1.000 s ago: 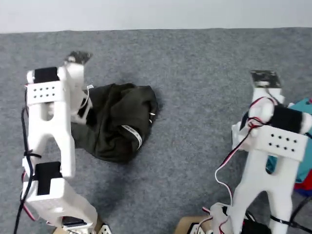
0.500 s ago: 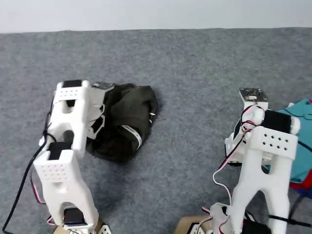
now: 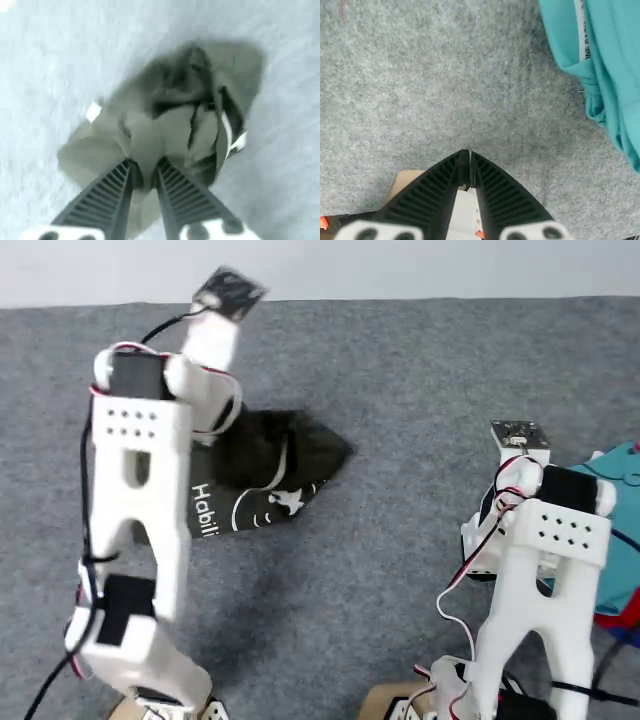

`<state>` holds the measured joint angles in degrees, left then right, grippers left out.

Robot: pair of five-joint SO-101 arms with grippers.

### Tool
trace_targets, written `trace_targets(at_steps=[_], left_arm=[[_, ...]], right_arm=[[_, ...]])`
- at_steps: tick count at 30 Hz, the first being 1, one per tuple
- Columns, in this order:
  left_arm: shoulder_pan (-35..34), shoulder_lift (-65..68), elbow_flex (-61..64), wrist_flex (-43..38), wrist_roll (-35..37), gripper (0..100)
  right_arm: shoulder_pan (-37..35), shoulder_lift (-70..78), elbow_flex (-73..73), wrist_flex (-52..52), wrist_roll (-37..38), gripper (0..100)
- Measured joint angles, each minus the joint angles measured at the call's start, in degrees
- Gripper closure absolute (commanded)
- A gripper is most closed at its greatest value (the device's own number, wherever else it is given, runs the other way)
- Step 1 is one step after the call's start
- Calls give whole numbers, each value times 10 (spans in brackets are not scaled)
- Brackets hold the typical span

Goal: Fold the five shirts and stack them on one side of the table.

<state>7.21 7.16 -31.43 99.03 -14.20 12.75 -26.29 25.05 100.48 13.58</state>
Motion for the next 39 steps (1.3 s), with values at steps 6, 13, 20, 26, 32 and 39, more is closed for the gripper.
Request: trace_targets(at_steps=[6,13,20,26,32,39], left_arm=[[123,-13,-32,2,47,998],[224,13,-33,3,58,950],[184,4,-34,3,59,771],[74,-49,-25,3,17,770],[-51,-60,33,3,-1,772],[-178,-24,93,3,-4,772]], right_arm=[[0,0,0,0,0,987],[0,0,0,0,0,983],[0,0,0,0,0,976],[-4,0,0,0,0,884],[-25,0,-1,-3,0,873],[-165,0,-42,-7,0,872]])
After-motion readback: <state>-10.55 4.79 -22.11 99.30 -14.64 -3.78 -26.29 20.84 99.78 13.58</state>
